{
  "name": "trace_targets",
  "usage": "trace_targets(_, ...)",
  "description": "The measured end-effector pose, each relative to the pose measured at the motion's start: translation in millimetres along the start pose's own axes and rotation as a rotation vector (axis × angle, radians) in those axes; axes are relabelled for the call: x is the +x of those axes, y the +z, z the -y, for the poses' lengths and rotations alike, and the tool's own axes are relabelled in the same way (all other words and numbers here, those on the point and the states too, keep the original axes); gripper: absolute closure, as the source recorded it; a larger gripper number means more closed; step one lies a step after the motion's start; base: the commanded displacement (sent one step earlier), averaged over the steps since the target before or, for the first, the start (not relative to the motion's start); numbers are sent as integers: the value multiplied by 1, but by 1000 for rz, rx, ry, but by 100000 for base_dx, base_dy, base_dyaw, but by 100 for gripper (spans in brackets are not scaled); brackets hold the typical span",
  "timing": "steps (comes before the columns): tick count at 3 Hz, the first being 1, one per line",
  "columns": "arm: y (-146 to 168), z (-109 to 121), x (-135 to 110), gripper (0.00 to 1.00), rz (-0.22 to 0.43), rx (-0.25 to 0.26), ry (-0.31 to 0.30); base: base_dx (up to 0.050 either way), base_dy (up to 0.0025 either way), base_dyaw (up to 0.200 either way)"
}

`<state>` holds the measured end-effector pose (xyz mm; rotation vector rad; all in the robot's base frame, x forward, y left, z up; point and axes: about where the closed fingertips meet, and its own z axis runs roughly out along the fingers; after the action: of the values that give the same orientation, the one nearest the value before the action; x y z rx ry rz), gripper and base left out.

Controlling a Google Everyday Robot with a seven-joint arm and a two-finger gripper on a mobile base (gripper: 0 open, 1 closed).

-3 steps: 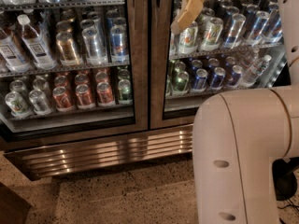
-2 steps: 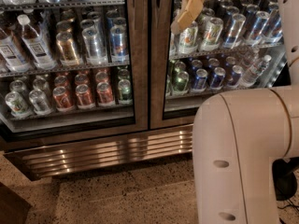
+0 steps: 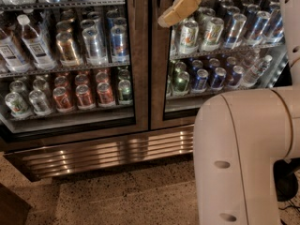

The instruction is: Open right fridge door

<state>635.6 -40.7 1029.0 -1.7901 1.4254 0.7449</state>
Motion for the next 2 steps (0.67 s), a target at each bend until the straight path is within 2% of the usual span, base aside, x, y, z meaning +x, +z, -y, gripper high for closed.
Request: trace_targets(2,0,0,0,89,0,0,0,0,0,0)
